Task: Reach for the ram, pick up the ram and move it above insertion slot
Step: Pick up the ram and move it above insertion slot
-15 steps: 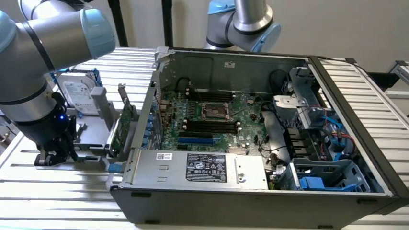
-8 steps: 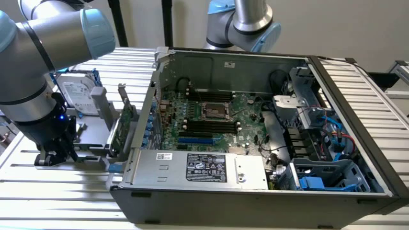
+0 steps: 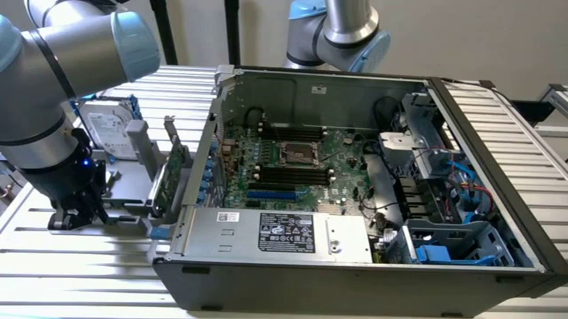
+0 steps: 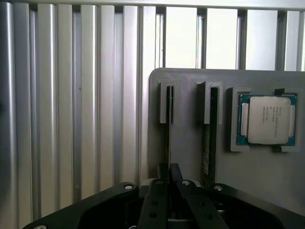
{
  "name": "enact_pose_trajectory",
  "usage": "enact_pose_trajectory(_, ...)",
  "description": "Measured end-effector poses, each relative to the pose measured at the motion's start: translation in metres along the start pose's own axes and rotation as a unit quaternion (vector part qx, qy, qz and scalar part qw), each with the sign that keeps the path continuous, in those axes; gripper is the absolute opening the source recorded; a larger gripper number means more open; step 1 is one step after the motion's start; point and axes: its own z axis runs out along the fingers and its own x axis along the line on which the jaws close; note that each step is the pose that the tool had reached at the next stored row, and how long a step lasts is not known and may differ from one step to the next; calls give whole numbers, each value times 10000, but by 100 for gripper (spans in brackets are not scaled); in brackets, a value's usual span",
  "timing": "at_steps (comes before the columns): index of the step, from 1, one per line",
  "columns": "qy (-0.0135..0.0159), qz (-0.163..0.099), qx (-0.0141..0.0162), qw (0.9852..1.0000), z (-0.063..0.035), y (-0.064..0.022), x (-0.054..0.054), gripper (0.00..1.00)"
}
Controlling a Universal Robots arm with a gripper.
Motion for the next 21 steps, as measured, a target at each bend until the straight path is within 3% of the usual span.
enact_pose_trajectory(12,-28,-1,0,10000,-41,2,-1,13)
enact_pose_trajectory(21,-68,-3,1,10000,-154,4,-4,13)
